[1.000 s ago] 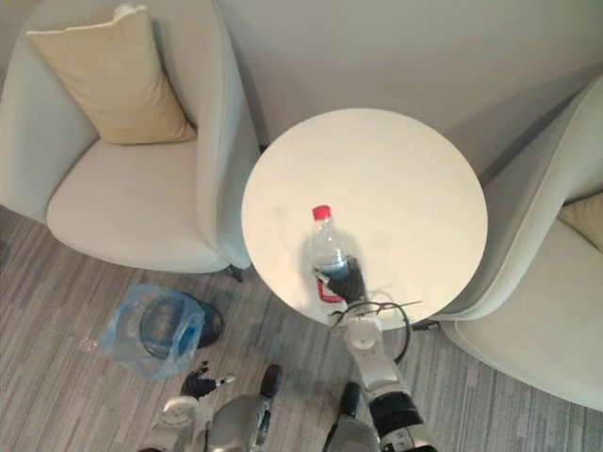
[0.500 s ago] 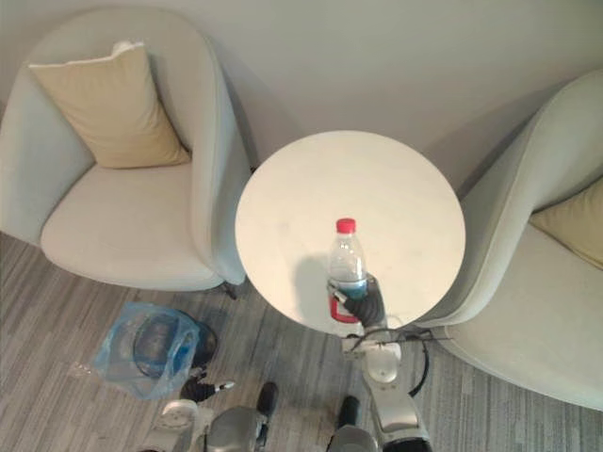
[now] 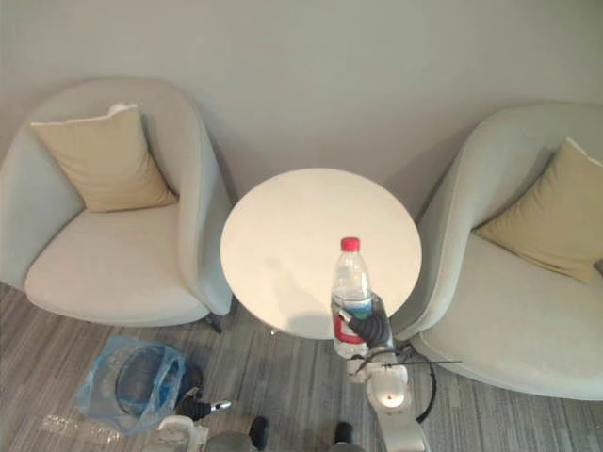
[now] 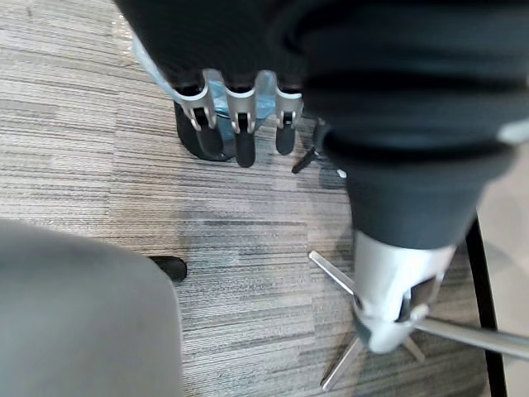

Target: Gather rubbish on tea table into small bin, then transfer packed bag to large trash can.

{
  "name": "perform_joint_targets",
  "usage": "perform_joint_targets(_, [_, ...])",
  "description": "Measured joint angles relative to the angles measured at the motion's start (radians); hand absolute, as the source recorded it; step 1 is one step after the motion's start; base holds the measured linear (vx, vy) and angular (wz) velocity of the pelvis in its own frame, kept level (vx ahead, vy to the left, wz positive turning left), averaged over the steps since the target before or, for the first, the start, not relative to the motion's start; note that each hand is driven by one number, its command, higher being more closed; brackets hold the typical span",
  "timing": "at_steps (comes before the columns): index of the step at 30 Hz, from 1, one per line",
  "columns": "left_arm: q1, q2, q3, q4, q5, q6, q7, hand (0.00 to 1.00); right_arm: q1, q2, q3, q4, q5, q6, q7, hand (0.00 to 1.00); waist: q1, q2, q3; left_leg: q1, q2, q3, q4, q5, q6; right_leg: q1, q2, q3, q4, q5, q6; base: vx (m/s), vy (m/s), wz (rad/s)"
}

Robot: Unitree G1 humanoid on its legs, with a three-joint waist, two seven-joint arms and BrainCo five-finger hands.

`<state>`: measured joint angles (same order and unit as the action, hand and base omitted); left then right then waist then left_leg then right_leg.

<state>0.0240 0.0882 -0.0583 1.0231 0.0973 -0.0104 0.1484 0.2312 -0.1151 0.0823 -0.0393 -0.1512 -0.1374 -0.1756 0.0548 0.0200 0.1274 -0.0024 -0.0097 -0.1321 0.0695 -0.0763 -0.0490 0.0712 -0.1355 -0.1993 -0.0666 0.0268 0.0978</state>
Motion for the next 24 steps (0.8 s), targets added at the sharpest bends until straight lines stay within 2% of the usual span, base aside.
perform_joint_targets(4, [-0.002,-0.032,0.010,-0.012,0.001,0.001,0.001,0.00,0.006,-0.004,0.006,-0.107,-0.007,0.000,-0.006,1.00,-0.001,0.015,0.006,-0.061,-0.003,-0.064,-0.001,0.034,-0.005,-0.028,-0.008,-0.068,0.012,-0.003,-0.002,-0.04,-0.018,0.49])
perform_joint_targets(7, [0.000,-0.052,0.040,-0.031,0.015,0.002,0.001,0.00,-0.015,-0.005,0.024,-0.161,-0.007,-0.002,-0.013,1.00,0.003,0.027,0.019,-0.082,0.001,-0.056,-0.002,0.053,-0.007,-0.069,-0.013,-0.084,0.074,-0.028,-0.008,-0.06,-0.006,0.29])
perform_joint_targets(9, [0.002,-0.056,0.040,-0.062,0.027,0.004,0.000,0.00,-0.063,0.010,0.046,-0.183,-0.008,-0.004,-0.036,1.00,0.001,0.031,0.021,-0.197,-0.010,0.041,0.134,0.083,0.016,-0.142,-0.025,-0.103,0.174,-0.065,-0.032,-0.14,0.019,0.43])
perform_joint_targets(10, [0.002,-0.058,0.039,-0.072,0.036,0.005,0.000,0.00,-0.077,0.015,0.048,-0.184,-0.009,-0.007,-0.044,1.00,0.002,0.027,0.022,-0.216,-0.014,0.072,0.135,0.109,0.027,-0.144,-0.024,-0.113,0.167,-0.072,-0.047,-0.14,-0.002,0.55])
perform_joint_targets(11, [0.001,-0.062,0.039,-0.072,0.041,0.006,0.000,0.00,-0.083,0.024,0.048,-0.185,-0.011,-0.009,-0.050,1.00,-0.007,0.014,0.022,-0.194,-0.017,0.084,0.069,0.145,0.032,-0.144,-0.048,-0.129,0.153,-0.065,-0.063,-0.13,0.027,0.62])
perform_joint_targets(12, [-0.005,-0.064,0.039,-0.069,0.056,0.009,0.000,0.00,-0.095,0.027,0.046,-0.188,-0.018,-0.011,-0.060,1.00,-0.008,0.020,0.026,-0.184,0.006,0.205,0.093,0.096,0.058,-0.149,-0.061,-0.176,0.163,-0.053,-0.056,-0.10,0.029,0.55])
perform_joint_targets(13, [-0.007,-0.066,0.036,-0.067,0.060,0.011,0.000,0.00,-0.095,0.029,0.039,-0.186,-0.022,-0.011,-0.064,1.00,-0.013,0.022,0.024,-0.184,0.021,0.259,0.144,0.058,0.070,-0.151,-0.064,-0.185,0.171,-0.054,-0.058,-0.10,0.044,0.58])
perform_joint_targets(14, [-0.008,-0.069,0.020,-0.054,0.064,0.016,-0.002,0.00,-0.092,0.032,0.020,-0.183,-0.037,-0.010,-0.075,1.00,-0.028,0.022,0.024,-0.143,0.052,0.363,0.209,-0.011,0.065,-0.141,-0.079,-0.210,0.180,-0.054,-0.057,-0.06,0.018,0.61])
perform_joint_targets(16, [-0.008,-0.084,-0.012,-0.029,0.078,0.017,-0.006,0.00,-0.089,0.032,-0.012,-0.183,-0.047,-0.010,-0.090,1.00,-0.064,0.025,0.022,-0.060,0.073,0.429,0.147,-0.027,0.022,-0.138,-0.092,-0.243,0.192,-0.049,-0.049,-0.07,0.098,0.72])
perform_joint_targets(17, [-0.013,-0.098,-0.040,-0.010,0.083,0.017,-0.016,0.00,-0.089,0.035,-0.042,-0.181,-0.048,-0.009,-0.105,1.00,-0.074,0.045,0.016,0.005,0.076,0.394,0.004,-0.022,-0.002,-0.145,-0.075,-0.257,0.190,-0.037,-0.033,-0.13,0.201,0.58])
perform_joint_targets(18, [-0.023,-0.092,-0.059,-0.010,0.091,0.017,-0.020,0.00,-0.089,0.053,-0.055,-0.150,-0.048,-0.004,-0.111,1.00,-0.073,0.015,0.024,0.022,0.058,0.385,-0.046,0.007,-0.007,-0.142,-0.081,-0.251,0.182,-0.018,-0.030,-0.10,0.148,0.38])
perform_joint_targets(20, [-0.024,-0.070,-0.069,-0.011,0.097,0.015,-0.019,0.00,-0.088,0.079,-0.045,-0.100,-0.056,0.005,-0.110,1.00,-0.061,-0.024,0.020,0.029,0.039,0.395,-0.049,0.014,0.004,-0.141,-0.091,-0.225,0.172,-0.003,-0.020,-0.11,0.113,-0.08])
perform_joint_targets(22, [-0.020,-0.064,-0.070,-0.009,0.094,0.016,-0.018,0.00,-0.087,0.084,-0.008,-0.080,-0.084,0.013,-0.105,1.00,-0.055,-0.038,0.012,0.042,0.022,0.406,-0.049,0.010,0.013,-0.134,-0.104,-0.193,0.173,0.007,-0.011,-0.13,0.113,-0.26])
perform_joint_targets(24, [-0.018,-0.063,-0.054,-0.009,0.093,0.015,-0.017,0.00,-0.083,0.086,0.000,-0.080,-0.084,0.012,-0.102,1.00,-0.055,-0.035,0.013,0.049,0.011,0.409,-0.048,0.005,0.024,-0.138,-0.114,-0.171,0.191,0.005,-0.011,-0.14,0.091,-0.09])
